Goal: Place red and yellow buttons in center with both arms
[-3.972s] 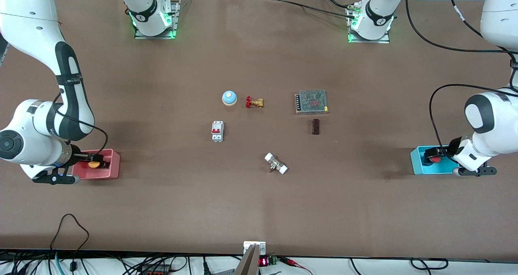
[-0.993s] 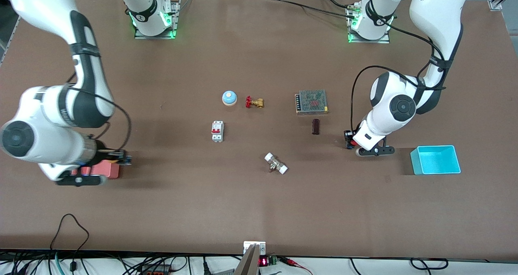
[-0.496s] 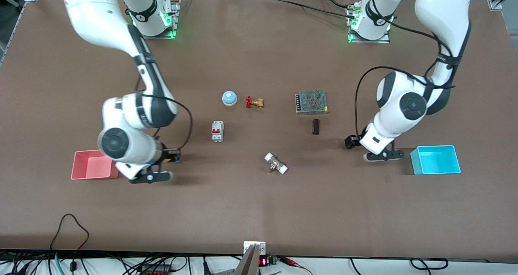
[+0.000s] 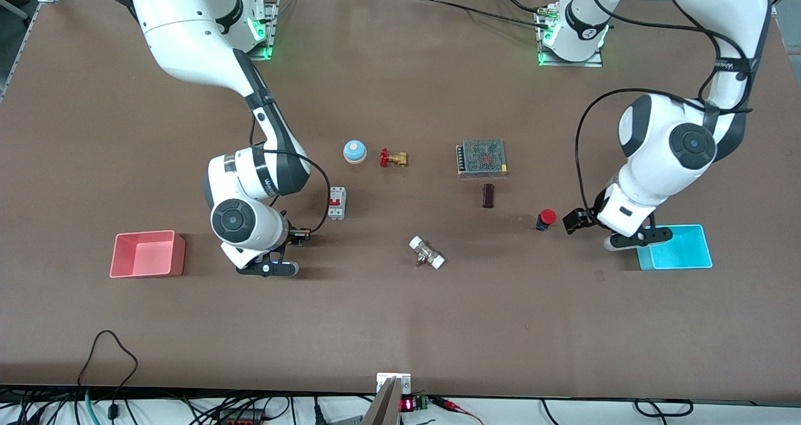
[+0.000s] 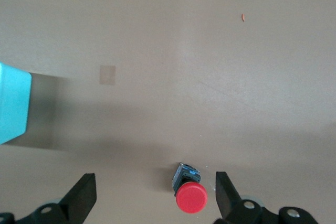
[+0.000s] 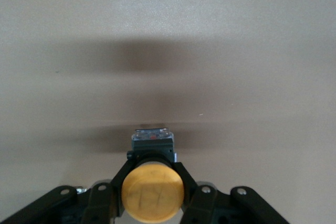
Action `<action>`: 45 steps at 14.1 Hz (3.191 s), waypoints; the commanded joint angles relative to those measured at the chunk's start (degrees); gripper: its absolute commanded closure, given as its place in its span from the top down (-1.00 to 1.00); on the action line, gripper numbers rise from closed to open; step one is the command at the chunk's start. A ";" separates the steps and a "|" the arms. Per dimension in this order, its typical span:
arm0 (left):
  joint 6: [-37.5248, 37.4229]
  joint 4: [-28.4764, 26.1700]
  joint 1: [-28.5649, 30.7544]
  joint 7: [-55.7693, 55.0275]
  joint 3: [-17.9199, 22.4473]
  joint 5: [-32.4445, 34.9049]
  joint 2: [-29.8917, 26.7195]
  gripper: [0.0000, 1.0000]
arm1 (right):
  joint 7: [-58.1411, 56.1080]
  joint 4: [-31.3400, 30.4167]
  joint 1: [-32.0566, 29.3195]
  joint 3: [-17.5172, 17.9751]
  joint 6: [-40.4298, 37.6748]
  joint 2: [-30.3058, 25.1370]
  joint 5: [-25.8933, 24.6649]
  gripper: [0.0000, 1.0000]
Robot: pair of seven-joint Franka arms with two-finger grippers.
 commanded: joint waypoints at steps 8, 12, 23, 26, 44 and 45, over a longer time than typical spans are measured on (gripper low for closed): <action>-19.59 2.36 0.34 13.55 7.36 0.89 -14.27 1.00 | 0.56 -1.29 0.70 -0.53 -0.08 0.64 0.90 0.99; -27.22 7.52 1.57 14.09 7.72 0.89 -16.39 1.00 | 0.48 -0.67 0.18 -0.97 -0.43 -1.98 1.08 1.00; -37.70 16.95 3.41 21.47 7.28 0.81 -16.21 1.00 | 0.22 -0.67 -7.01 -6.33 -13.60 -22.73 0.46 1.00; -39.72 17.30 3.41 20.60 6.66 0.89 -16.91 1.00 | -5.82 -0.67 -12.20 -6.33 -16.50 -25.80 0.20 1.00; -40.17 17.04 3.41 19.45 6.84 0.89 -19.91 1.00 | -22.11 -17.63 -23.20 -0.88 -22.14 -46.56 -7.10 1.00; -40.08 17.04 3.41 19.19 6.84 0.89 -19.91 1.00 | -22.11 -17.55 -23.20 -0.88 -22.14 -46.56 -7.10 1.00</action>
